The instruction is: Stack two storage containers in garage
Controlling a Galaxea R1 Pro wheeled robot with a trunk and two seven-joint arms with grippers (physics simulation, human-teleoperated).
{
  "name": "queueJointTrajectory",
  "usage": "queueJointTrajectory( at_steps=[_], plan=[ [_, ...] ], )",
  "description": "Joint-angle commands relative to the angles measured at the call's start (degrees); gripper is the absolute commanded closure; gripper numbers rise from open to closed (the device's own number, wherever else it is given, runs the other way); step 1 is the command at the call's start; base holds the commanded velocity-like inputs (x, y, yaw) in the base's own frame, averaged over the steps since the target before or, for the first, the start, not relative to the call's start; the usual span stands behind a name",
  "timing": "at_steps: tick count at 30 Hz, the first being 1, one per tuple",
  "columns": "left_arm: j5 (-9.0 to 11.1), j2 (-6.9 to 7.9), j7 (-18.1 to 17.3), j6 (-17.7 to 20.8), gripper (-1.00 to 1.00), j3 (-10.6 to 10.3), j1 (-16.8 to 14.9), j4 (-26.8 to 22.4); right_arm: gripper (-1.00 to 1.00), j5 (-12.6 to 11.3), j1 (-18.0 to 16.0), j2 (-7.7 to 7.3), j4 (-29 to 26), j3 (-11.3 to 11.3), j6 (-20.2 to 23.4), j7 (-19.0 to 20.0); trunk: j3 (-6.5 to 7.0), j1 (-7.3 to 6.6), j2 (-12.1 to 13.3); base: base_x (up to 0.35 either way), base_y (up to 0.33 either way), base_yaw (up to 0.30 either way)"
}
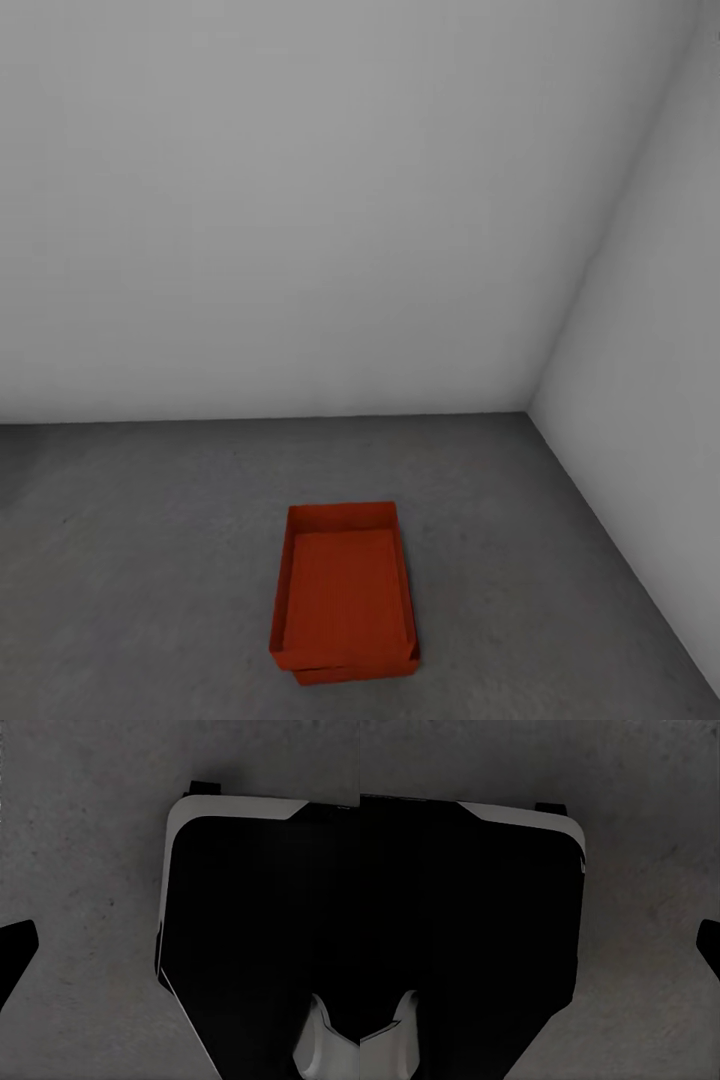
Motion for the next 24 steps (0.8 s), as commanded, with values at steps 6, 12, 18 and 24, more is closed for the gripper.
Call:
queueJointTrajectory(
  at_steps=[6, 12, 18, 24],
  plan=[
    [0.51, -0.01, 0.05, 0.13, -1.0, 0.07, 0.01, -0.02, -1.0, -0.53, -0.08, -0.03, 0.21, 0.48, -0.24, -0.05, 0.42, 0.03, -0.1, 0.0, 0.0, 0.0],
    [0.51, -0.04, 0.03, 0.13, -1.0, 0.07, 0.71, -0.02, -1.0, -0.49, 0.09, 0.0, 0.24, 0.48, 0.1, 1.38, 0.95, 0.03, -0.1, 0.0, 0.0, 0.0],
    [0.43, -0.05, -0.44, 0.12, -1.0, 0.07, 1.07, -0.02, -1.0, -0.3, 1.52, -0.28, 0.24, 0.42, 0.3, 10.82, 1.47, 0.03, -0.1, 0.0, 0.0, 0.0],
    [0.53, 0.2, -4.8, 0.2, -1.0, 0.07, 1.17, -0.02, -1.0, -0.27, 2.04, -1.1, 0.24, 0.47, 0.11, 13.51, 1.99, 0.03, -0.1, 0.0, 0.0, 0.0]
  ],
)
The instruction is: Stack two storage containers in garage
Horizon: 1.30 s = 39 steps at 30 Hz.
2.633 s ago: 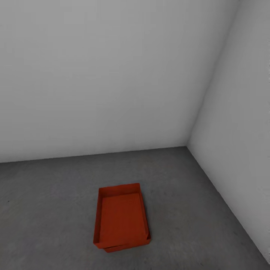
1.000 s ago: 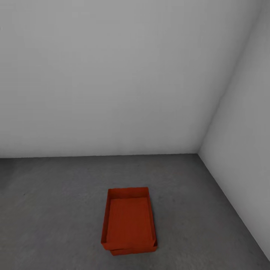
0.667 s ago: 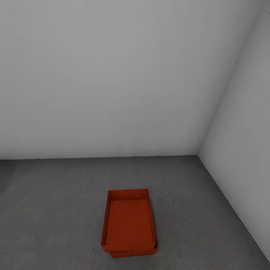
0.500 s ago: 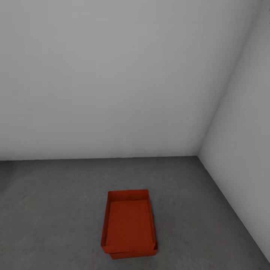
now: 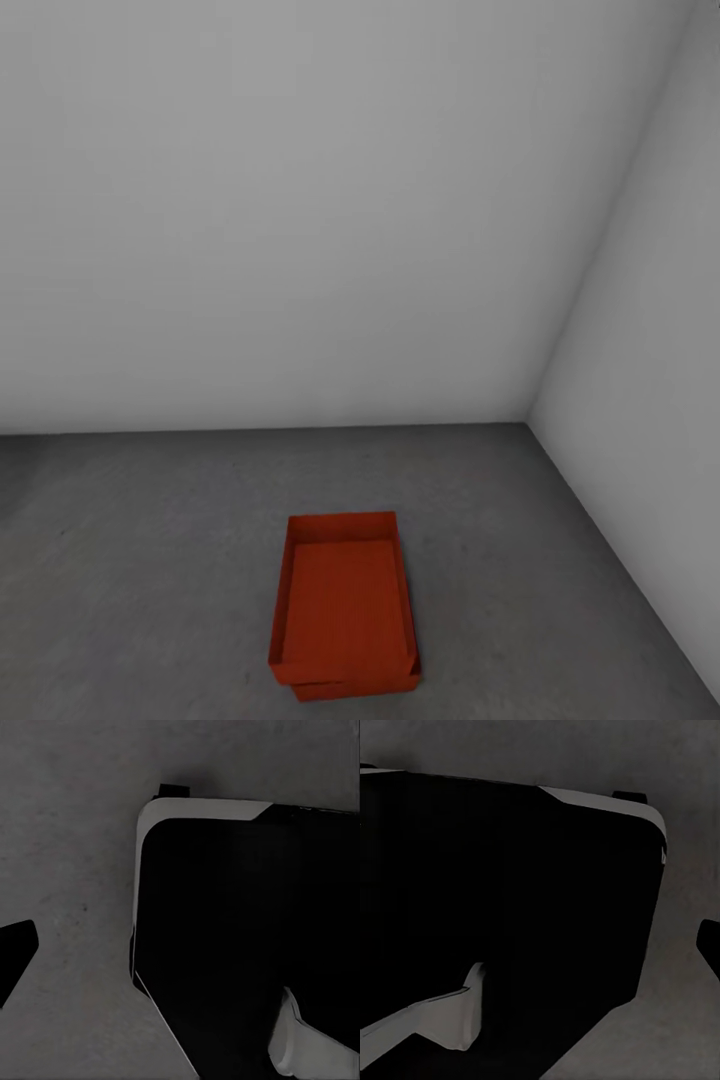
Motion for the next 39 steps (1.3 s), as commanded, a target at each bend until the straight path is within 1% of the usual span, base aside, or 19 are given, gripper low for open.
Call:
queueJointTrajectory(
  at_steps=[1, 4, 7, 8, 12, 29, 39],
  plan=[
    [0.53, 0.04, -0.4, 0.15, -1.0, 0.07, -0.03, -0.02, -1.0, -0.6, -0.05, -0.07, 0.18, 0.38, -0.33, 0.49, -0.02, 0.03, -0.1, 0.0, 0.0, 0.0],
    [0.5, 0.09, -0.86, 0.16, -1.0, 0.07, 0.31, -0.02, -1.0, -0.6, -0.02, -0.59, 0.18, 0.38, -0.35, 1.49, 0.25, 0.03, -0.1, 0.0, 0.0, 0.0],
    [0.39, 0.1, -1.01, 0.11, -1.0, 0.07, 1.02, -0.02, -1.0, -0.6, -0.01, -1.35, 0.18, 0.38, -0.36, 3.79, 0.51, 0.03, -0.1, 0.0, 0.0, 0.0],
    [0.35, 0.14, -1.09, 0.09, -1.0, 0.07, 1.19, -0.02, -1.0, -0.6, -0.01, -1.79, 0.18, 0.38, -0.35, 5.14, 0.6, 0.03, -0.1, 0.0, 0.0, 0.0],
    [0.33, 0.28, -1.15, 0.04, -1.0, 0.07, 1.42, -0.02, -1.0, -0.63, 0.0, -2.25, 0.18, 0.38, -0.38, 6.52, 0.95, 0.03, -0.1, 0.0, 0.0, 0.0],
    [0.4, 0.79, -1.17, -0.01, -1.0, 0.07, 1.55, -0.02, -1.0, -0.69, 0.0, -2.26, 0.18, 0.38, -0.45, 6.03, 2.45, 0.03, -0.1, 0.0, 0.0, 0.0],
    [0.47, 0.86, -1.17, -0.01, -1.0, 0.07, 1.63, -0.02, -1.0, -0.69, 0.77, -2.25, 0.18, 0.38, -0.56, 5.94, 3.33, 0.03, -0.1, 0.0, 0.0, 0.0]
  ],
)
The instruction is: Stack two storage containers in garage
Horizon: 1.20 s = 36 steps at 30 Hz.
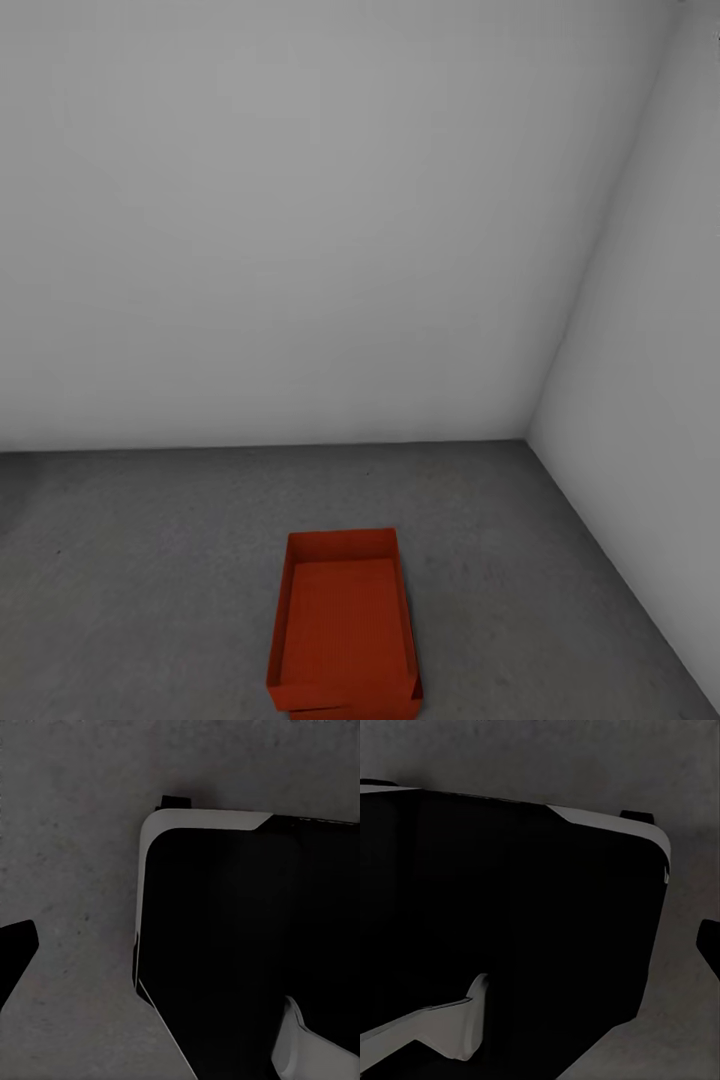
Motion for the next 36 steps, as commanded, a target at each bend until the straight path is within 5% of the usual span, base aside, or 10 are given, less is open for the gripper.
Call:
queueJointTrajectory(
  at_steps=[1, 36],
  plan=[
    [0.51, 0.02, -0.09, 0.13, -1.0, 0.08, -0.03, -0.02, -1.0, -0.6, -0.07, 0.03, 0.18, 0.42, -0.28, 0.29, -0.03, 0.03, -0.11, 0.0, 0.0, 0.0],
    [0.45, 0.01, -0.09, -1.61, -1.0, 0.08, 0.07, -0.02, -1.0, -0.52, -0.06, 0.01, 0.18, 0.42, -0.35, 0.29, 1.98, 0.03, -0.11, 0.0, 0.0, 0.0]
  ],
)
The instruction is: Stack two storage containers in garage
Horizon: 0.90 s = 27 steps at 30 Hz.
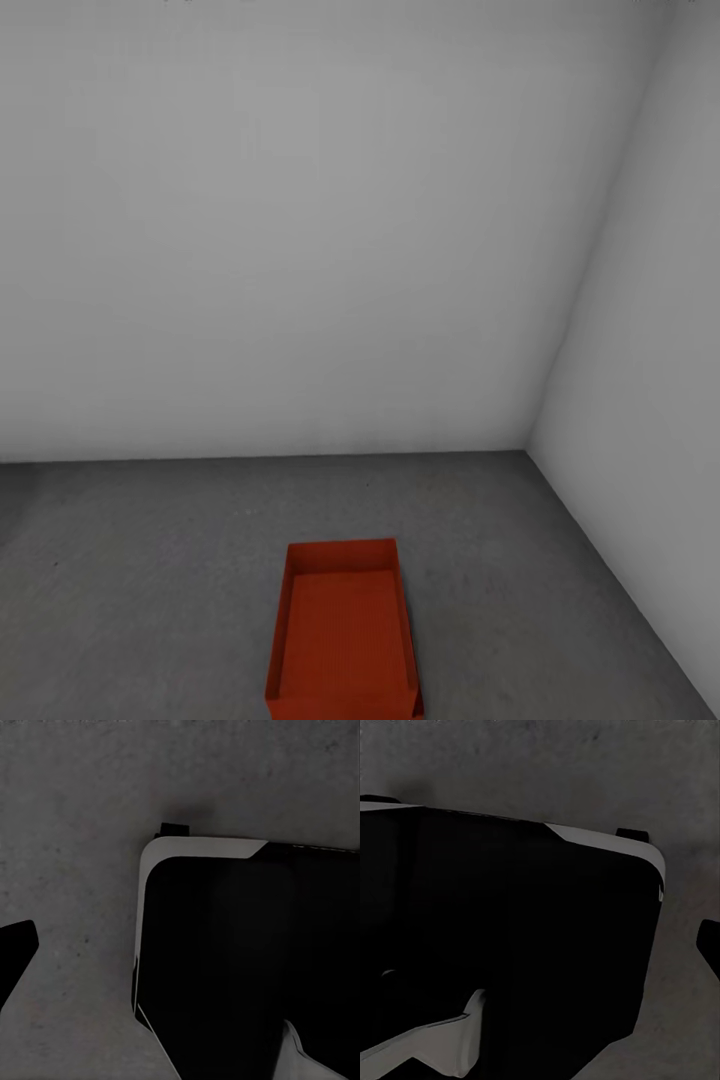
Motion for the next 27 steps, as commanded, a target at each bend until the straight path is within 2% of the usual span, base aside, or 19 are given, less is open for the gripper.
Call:
queueJointTrajectory(
  at_steps=[1, 14, 21, 27],
  plan=[
    [0.51, 0.0, -0.09, -0.05, -1.0, 0.07, -0.04, 0.02, -1.0, -0.6, -0.08, 0.02, 0.18, 0.42, -0.29, 0.3, -0.04, 0.03, -0.12, 0.0, 0.0, 0.0],
    [0.57, 0.07, -0.09, 0.26, -1.0, 0.07, -0.04, 0.02, -1.0, -0.63, -0.09, -0.03, 0.18, 0.41, -0.29, 0.3, 0.6, 0.03, -0.12, 0.0, 0.0, 0.0],
    [0.47, 1.36, -0.09, 0.04, -1.0, 0.07, 1.19, 0.02, -1.0, -0.68, -0.09, -0.04, 0.18, 0.39, -0.32, 0.3, 0.61, 0.03, -0.12, 0.0, 0.0, 0.0],
    [0.34, 1.51, -0.09, -0.05, -1.0, 0.02, 1.44, 0.02, -1.0, -0.69, -0.1, -0.04, 0.18, 0.38, -0.34, 0.3, 0.61, 0.03, -0.12, 0.0, 0.0, 0.0]
  ],
)
